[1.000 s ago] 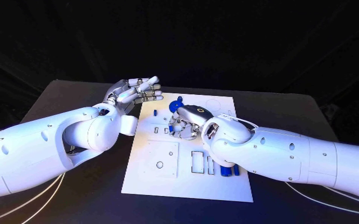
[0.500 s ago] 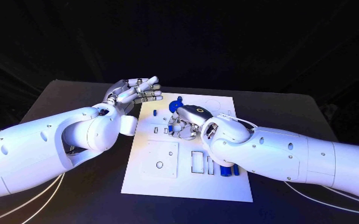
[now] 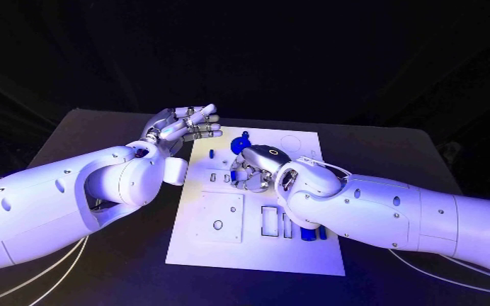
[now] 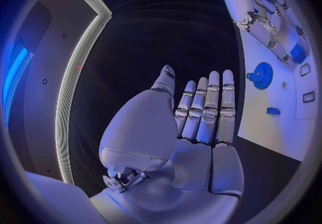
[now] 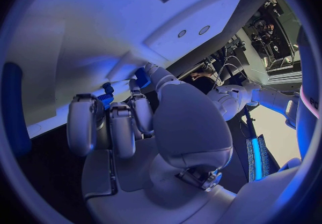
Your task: Assemble the parts on the task board
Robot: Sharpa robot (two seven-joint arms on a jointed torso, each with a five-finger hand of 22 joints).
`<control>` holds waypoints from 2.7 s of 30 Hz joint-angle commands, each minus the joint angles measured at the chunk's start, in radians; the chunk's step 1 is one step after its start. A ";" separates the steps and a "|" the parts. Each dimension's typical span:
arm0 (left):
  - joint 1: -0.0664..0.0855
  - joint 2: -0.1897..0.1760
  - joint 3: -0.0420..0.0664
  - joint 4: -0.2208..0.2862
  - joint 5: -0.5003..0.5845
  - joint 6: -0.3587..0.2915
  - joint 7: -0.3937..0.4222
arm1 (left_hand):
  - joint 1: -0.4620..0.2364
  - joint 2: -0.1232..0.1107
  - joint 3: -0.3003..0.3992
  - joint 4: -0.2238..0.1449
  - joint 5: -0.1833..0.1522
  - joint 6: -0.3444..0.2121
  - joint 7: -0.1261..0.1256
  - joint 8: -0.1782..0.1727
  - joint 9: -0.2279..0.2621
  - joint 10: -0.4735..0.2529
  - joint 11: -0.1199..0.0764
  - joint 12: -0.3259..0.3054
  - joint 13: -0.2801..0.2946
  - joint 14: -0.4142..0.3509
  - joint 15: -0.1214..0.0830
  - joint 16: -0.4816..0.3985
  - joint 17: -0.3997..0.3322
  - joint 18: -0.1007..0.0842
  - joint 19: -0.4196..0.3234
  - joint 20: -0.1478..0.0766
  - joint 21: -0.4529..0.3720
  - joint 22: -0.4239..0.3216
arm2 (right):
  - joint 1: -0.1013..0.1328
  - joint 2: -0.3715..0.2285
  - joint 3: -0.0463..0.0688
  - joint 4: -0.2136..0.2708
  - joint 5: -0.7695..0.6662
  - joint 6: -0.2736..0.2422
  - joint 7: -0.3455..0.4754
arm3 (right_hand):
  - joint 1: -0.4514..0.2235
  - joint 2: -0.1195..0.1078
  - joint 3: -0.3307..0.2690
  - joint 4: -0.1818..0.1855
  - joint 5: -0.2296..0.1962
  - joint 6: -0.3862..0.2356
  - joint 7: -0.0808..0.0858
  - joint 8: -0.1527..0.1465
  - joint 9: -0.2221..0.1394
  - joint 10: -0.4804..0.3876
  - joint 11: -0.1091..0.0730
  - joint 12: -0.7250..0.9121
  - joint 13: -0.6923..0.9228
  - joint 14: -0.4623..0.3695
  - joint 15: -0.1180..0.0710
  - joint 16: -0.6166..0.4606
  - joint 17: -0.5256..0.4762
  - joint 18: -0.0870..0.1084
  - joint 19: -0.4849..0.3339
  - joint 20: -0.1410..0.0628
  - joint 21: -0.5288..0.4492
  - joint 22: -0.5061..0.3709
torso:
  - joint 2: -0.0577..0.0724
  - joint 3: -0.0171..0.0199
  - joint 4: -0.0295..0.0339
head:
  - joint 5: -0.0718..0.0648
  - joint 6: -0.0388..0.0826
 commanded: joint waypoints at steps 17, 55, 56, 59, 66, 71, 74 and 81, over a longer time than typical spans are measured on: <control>0.001 -0.001 0.001 -0.020 -0.198 0.064 -0.165 | 0.016 0.015 -0.013 -0.020 0.008 0.101 -0.031 0.026 0.014 0.156 -0.047 0.042 0.024 0.185 -0.062 0.080 0.056 0.008 0.119 -0.047 0.074 0.025 | 0.021 -0.135 0.010 0.123 0.140 -0.163 0.130 | 0.042 -0.004 -0.201 0.080 -0.027 -0.101 0.022 0.009 -0.023 -0.070 0.026 -0.044 -0.015 0.087 0.032 -0.013 0.196 0.011 -0.035 0.029 -0.063 0.006 | -0.007 0.0033 -0.0050 | 0.002 0.009; 0.097 0.272 -0.007 -0.282 -1.114 0.539 -1.041 | -0.229 -0.003 -0.185 0.144 0.003 0.130 -0.173 0.336 0.390 0.302 -0.197 0.930 0.889 0.466 -0.221 1.296 1.284 -0.104 0.564 -0.249 1.040 1.036 | 0.105 -0.452 0.015 0.242 0.419 -0.120 0.122 | 0.046 0.020 -0.224 0.093 0.042 -0.054 0.002 0.050 -0.017 -0.064 0.007 -0.042 -0.022 0.080 0.015 -0.028 0.169 0.018 -0.047 0.013 -0.095 -0.016 | -0.053 0.0258 -0.0208 | 0.045 -0.032; 0.098 0.277 -0.008 -0.287 -1.116 0.545 -1.045 | -0.235 -0.006 -0.185 0.145 0.003 0.128 -0.173 0.339 0.394 0.303 -0.197 0.933 0.892 0.467 -0.221 1.295 1.284 -0.105 0.564 -0.250 1.042 1.039 | 0.105 -0.452 0.015 0.242 0.419 -0.120 0.122 | 0.046 0.020 -0.225 0.094 0.044 -0.054 0.002 0.050 -0.017 -0.064 0.007 -0.042 -0.022 0.080 0.014 -0.028 0.169 0.017 -0.047 0.013 -0.095 -0.016 | -0.053 0.0256 -0.0208 | 0.045 -0.032; 0.099 0.293 -0.012 -0.301 -1.120 0.560 -1.052 | -0.242 -0.008 -0.184 0.145 0.004 0.127 -0.174 0.342 0.399 0.305 -0.198 0.939 0.899 0.467 -0.221 1.295 1.284 -0.106 0.566 -0.250 1.047 1.047 | 0.105 -0.451 0.015 0.240 0.419 -0.119 0.121 | 0.046 0.020 -0.226 0.094 0.047 -0.053 0.002 0.051 -0.017 -0.063 0.006 -0.042 -0.022 0.080 0.014 -0.028 0.169 0.018 -0.047 0.013 -0.096 -0.016 | -0.053 0.0245 -0.0199 | 0.043 -0.035; 0.100 0.323 -0.023 -0.328 -1.123 0.589 -1.060 | -0.258 -0.023 -0.175 0.146 0.004 0.121 -0.175 0.351 0.413 0.304 -0.199 0.946 0.908 0.467 -0.222 1.294 1.285 -0.107 0.567 -0.251 1.052 1.056 | 0.105 -0.450 0.015 0.238 0.419 -0.116 0.118 | 0.046 0.020 -0.228 0.095 0.052 -0.053 0.001 0.052 -0.017 -0.064 0.006 -0.043 -0.024 0.080 0.014 -0.029 0.168 0.018 -0.048 0.012 -0.098 -0.018 | -0.053 0.0249 -0.0209 | 0.043 -0.040; 0.099 0.333 -0.027 -0.335 -1.124 0.605 -1.061 | -0.266 -0.033 -0.165 0.146 0.004 0.118 -0.176 0.355 0.421 0.304 -0.199 0.950 0.912 0.467 -0.223 1.294 1.286 -0.108 0.568 -0.251 1.055 1.060 | 0.105 -0.450 0.015 0.236 0.419 -0.115 0.117 | 0.046 0.020 -0.228 0.095 0.053 -0.053 0.001 0.052 -0.017 -0.064 0.006 -0.043 -0.024 0.080 0.014 -0.029 0.168 0.018 -0.048 0.012 -0.098 -0.018 | -0.053 0.0246 -0.0193 | 0.039 -0.044; 0.099 0.336 -0.028 -0.333 -1.123 0.614 -1.060 | -0.272 -0.040 -0.156 0.146 0.004 0.116 -0.176 0.359 0.427 0.305 -0.199 0.955 0.918 0.467 -0.223 1.293 1.286 -0.109 0.569 -0.251 1.059 1.067 | 0.105 -0.448 0.015 0.235 0.419 -0.114 0.117 | 0.045 0.020 -0.229 0.096 0.054 -0.053 0.001 0.052 -0.017 -0.064 0.006 -0.043 -0.024 0.080 0.013 -0.029 0.168 0.018 -0.047 0.012 -0.098 -0.017 | -0.054 0.0254 -0.0191 | 0.040 -0.047; 0.099 0.340 -0.029 -0.323 -1.118 0.635 -1.059 | -0.272 -0.038 -0.149 0.145 0.004 0.115 -0.177 0.361 0.431 0.306 -0.200 0.957 0.921 0.467 -0.223 1.293 1.287 -0.110 0.570 -0.251 1.063 1.073 | 0.105 -0.444 0.015 0.230 0.419 -0.111 0.116 | 0.044 0.020 -0.230 0.097 0.055 -0.053 0.001 0.053 -0.017 -0.063 0.006 -0.042 -0.023 0.080 0.013 -0.029 0.168 0.018 -0.047 0.012 -0.098 -0.017 | -0.053 0.0259 -0.0192 | 0.041 -0.049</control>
